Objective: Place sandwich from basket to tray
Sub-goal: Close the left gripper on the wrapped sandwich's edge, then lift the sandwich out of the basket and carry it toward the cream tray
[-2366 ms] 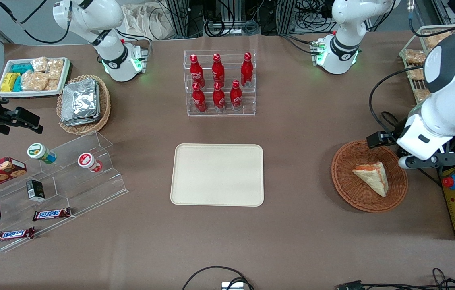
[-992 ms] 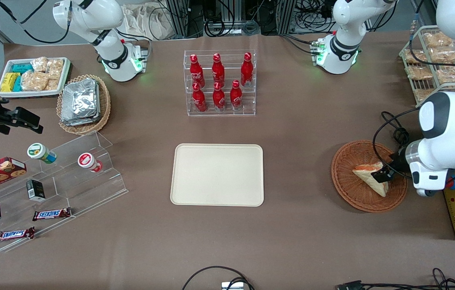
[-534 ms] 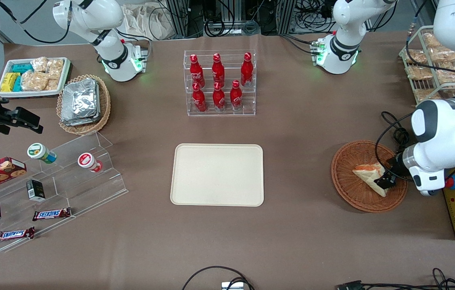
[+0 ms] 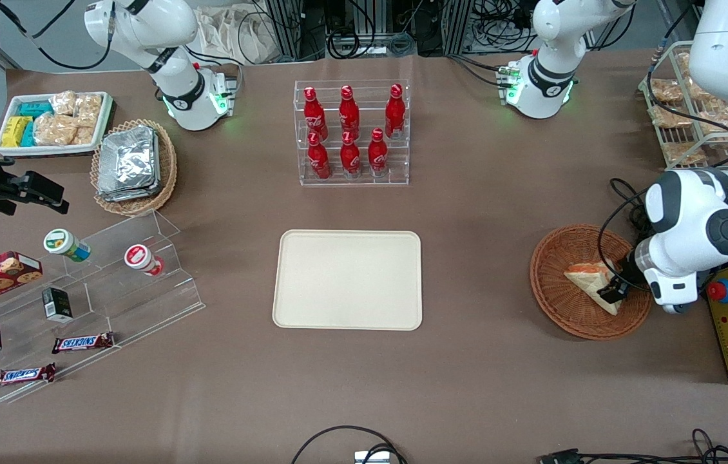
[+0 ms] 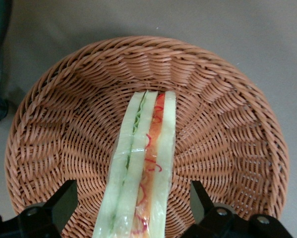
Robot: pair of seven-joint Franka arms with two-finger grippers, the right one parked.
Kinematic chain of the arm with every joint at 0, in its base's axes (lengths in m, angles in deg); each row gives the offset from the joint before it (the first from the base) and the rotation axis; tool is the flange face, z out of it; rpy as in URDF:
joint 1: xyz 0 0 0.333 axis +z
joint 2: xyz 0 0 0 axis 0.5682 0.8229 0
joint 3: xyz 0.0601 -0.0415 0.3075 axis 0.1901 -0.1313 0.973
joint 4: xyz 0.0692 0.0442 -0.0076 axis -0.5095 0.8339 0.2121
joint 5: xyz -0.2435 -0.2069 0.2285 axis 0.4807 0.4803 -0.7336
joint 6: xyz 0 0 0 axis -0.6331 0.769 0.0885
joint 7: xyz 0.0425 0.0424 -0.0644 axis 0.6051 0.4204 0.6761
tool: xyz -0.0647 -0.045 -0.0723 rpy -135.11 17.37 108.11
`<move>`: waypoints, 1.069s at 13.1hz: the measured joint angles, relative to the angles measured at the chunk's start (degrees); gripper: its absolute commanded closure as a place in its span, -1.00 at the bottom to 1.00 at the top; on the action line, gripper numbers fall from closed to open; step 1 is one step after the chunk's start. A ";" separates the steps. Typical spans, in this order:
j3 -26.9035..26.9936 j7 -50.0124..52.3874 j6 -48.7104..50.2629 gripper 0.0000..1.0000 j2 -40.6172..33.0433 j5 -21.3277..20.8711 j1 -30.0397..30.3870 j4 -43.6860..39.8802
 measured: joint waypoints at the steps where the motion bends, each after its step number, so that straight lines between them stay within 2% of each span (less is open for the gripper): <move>1: -0.01 1.13 -0.02 -1.00 0.34 0.00 -0.01 0.06; 4: -0.33 4.61 -0.03 -0.98 1.02 0.00 -0.24 0.35; 5: -0.46 5.06 -0.03 -0.76 1.21 0.00 -0.30 0.39; 6: -0.52 5.24 -0.06 -0.40 1.40 0.00 -0.31 0.39; 7: -0.53 5.34 -0.10 0.15 1.53 0.00 -0.31 0.39; 8: -0.55 5.36 -0.11 0.49 1.59 0.00 -0.31 0.39; 10: -0.78 5.30 -0.12 0.95 1.55 -0.02 -0.33 0.37; 14: -2.02 2.76 0.98 1.00 -0.13 -0.37 -0.85 0.02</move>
